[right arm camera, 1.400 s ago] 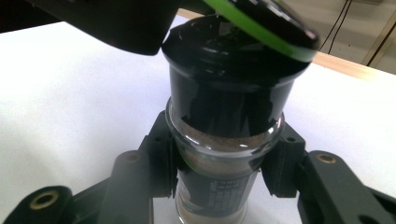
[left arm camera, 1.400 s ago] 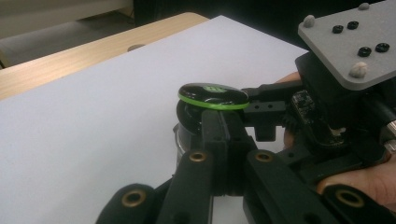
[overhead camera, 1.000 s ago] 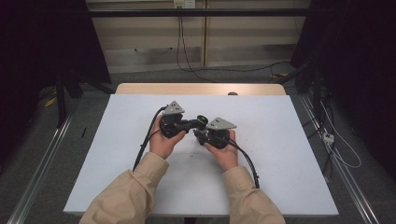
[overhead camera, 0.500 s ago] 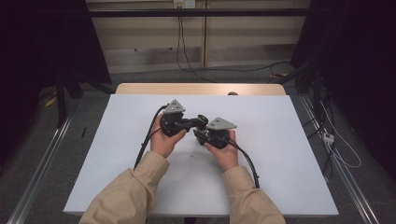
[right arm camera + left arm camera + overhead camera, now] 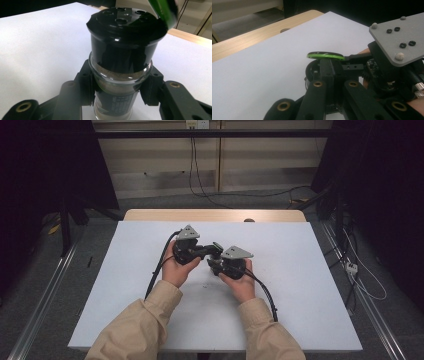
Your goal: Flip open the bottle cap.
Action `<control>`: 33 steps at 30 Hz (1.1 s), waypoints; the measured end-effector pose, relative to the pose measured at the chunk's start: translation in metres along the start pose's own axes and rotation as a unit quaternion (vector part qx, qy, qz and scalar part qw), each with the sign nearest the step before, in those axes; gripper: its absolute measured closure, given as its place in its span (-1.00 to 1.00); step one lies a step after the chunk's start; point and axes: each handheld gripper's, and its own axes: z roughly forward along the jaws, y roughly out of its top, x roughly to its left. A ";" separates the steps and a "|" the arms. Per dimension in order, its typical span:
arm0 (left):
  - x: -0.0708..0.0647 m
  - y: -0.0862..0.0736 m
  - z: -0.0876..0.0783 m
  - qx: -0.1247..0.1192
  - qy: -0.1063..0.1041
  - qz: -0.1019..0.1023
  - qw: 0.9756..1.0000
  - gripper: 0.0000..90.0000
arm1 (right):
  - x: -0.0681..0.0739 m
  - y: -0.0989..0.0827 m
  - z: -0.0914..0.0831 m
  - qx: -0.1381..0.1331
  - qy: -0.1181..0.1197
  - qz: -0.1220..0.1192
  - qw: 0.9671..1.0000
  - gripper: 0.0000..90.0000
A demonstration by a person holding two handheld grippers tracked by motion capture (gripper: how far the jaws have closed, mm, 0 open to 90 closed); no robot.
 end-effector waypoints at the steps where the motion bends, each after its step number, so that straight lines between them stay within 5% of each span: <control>1: 0.000 0.000 0.000 0.000 -0.001 -0.002 1.000 1.00 | 0.000 0.000 0.000 0.000 0.000 0.000 1.000 0.20; 33: 0.000 0.005 0.004 -0.002 -0.001 0.000 1.000 1.00 | 0.000 0.000 0.000 0.000 0.000 0.000 1.000 0.19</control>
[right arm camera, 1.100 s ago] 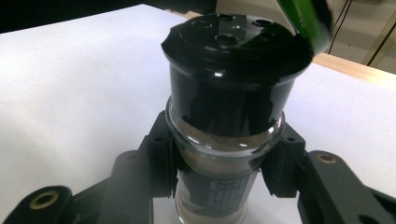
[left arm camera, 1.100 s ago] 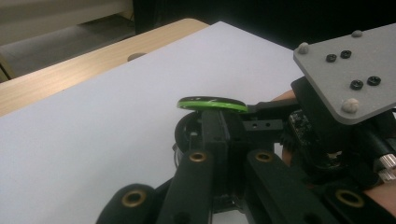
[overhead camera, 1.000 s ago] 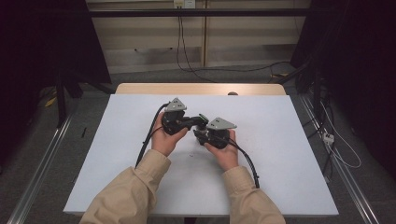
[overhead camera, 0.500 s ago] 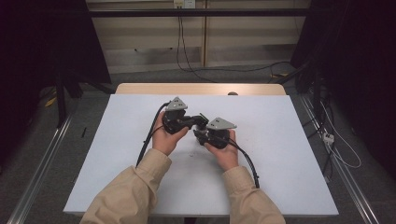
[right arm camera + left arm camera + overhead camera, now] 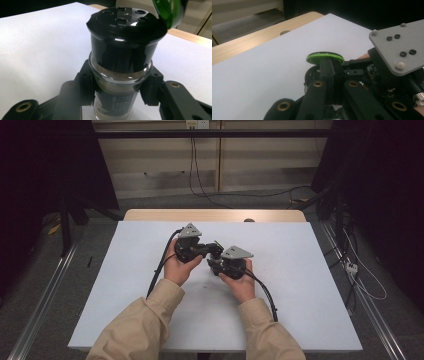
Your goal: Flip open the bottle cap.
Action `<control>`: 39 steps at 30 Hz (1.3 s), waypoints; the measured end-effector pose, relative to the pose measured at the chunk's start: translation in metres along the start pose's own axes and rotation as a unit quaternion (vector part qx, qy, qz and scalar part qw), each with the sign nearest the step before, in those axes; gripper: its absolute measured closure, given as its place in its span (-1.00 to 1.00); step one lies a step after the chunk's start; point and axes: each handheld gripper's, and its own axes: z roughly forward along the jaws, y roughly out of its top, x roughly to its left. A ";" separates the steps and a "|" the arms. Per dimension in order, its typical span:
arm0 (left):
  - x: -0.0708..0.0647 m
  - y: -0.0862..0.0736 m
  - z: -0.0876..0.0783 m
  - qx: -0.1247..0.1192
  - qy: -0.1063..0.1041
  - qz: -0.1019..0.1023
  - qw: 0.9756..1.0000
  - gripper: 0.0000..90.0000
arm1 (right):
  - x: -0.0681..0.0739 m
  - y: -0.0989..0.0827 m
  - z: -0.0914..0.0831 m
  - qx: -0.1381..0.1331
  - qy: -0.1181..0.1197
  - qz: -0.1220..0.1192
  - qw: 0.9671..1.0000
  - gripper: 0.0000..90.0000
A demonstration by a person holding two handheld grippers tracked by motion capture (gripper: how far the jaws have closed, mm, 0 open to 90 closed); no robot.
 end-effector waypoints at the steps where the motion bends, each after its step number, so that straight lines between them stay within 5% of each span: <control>1: 0.000 0.000 0.000 0.000 0.000 0.000 1.000 1.00 | 0.000 0.000 0.000 0.000 0.000 0.000 1.000 0.19; 39: -0.002 0.010 0.005 -0.003 -0.008 0.003 1.000 1.00 | 0.000 0.000 0.000 0.000 0.001 0.001 1.000 0.19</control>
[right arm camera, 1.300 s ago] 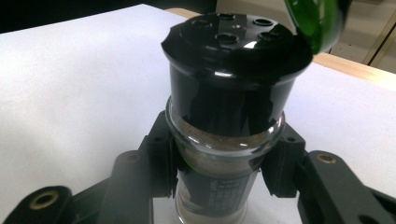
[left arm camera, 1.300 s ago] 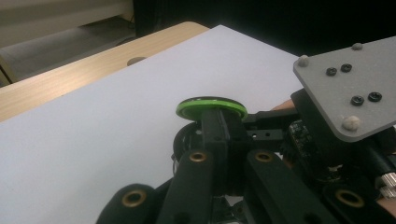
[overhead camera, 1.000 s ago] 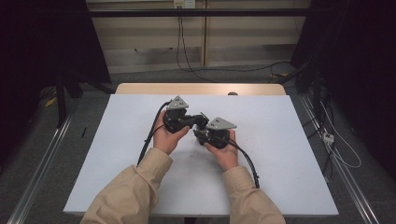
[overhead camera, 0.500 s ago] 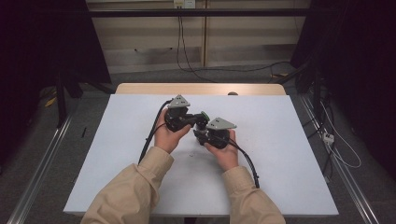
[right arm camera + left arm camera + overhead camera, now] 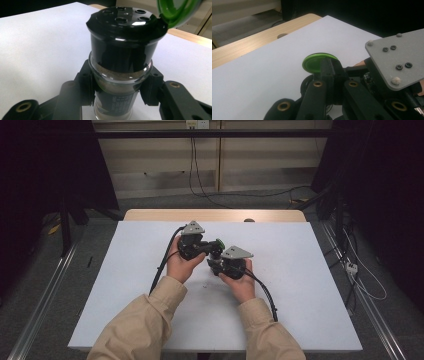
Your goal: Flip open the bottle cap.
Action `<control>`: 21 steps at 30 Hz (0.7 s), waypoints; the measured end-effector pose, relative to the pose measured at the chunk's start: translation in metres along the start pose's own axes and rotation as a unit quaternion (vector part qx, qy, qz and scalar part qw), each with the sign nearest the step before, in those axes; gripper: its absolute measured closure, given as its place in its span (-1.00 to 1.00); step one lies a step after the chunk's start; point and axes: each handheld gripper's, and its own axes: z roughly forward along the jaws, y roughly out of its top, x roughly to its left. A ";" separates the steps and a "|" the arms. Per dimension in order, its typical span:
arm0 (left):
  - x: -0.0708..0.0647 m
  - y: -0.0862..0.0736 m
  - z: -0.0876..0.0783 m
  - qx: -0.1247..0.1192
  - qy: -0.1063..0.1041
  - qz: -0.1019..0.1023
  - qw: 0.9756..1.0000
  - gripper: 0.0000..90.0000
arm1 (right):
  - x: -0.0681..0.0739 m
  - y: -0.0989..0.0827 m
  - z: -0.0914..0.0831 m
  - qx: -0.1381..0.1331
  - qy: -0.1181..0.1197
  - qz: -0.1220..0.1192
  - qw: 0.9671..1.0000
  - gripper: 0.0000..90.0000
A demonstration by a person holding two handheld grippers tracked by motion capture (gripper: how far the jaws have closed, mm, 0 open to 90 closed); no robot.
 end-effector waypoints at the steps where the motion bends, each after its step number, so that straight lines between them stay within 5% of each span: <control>1: 0.000 0.000 0.000 0.000 0.000 -0.001 1.000 1.00 | 0.000 0.000 0.000 0.000 0.000 0.000 1.000 0.19; 21: 0.000 0.001 0.004 -0.005 -0.003 -0.005 1.000 1.00 | 0.000 0.000 0.000 0.000 0.000 0.000 1.000 0.20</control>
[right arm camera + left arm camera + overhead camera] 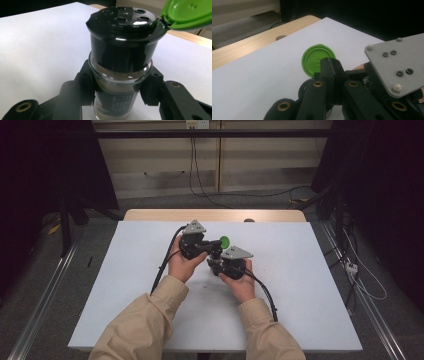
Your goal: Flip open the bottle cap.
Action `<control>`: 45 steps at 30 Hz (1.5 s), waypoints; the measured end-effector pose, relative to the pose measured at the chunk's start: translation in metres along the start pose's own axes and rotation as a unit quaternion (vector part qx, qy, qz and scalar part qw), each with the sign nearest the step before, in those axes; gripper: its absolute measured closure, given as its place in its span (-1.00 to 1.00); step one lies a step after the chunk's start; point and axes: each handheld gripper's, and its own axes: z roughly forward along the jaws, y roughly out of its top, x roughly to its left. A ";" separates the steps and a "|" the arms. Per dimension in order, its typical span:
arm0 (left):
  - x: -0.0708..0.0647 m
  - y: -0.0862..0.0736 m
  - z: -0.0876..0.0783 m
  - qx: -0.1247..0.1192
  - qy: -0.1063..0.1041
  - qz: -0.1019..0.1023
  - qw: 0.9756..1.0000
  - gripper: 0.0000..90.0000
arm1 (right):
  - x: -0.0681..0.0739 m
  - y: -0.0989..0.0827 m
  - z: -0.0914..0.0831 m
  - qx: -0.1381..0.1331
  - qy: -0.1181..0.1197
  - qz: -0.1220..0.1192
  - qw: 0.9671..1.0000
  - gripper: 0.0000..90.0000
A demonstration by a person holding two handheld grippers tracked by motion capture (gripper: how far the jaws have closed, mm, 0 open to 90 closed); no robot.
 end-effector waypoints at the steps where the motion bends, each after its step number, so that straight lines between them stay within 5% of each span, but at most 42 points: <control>1: 0.000 0.000 0.000 0.001 0.000 0.001 1.000 1.00 | 0.000 0.000 0.000 0.000 0.000 0.000 1.000 0.20; 25: 0.004 0.001 -0.001 0.002 0.000 -0.010 1.000 0.97 | -0.001 0.001 -0.001 -0.001 0.003 0.012 1.000 0.13; 36: 0.004 -0.001 -0.005 -0.001 0.003 -0.016 1.000 0.62 | -0.002 0.004 -0.007 0.014 0.003 0.032 0.999 -0.48; 45: 0.006 -0.003 -0.012 -0.001 -0.001 -0.024 1.000 0.12 | -0.002 0.003 -0.016 0.025 0.010 0.047 0.999 -0.66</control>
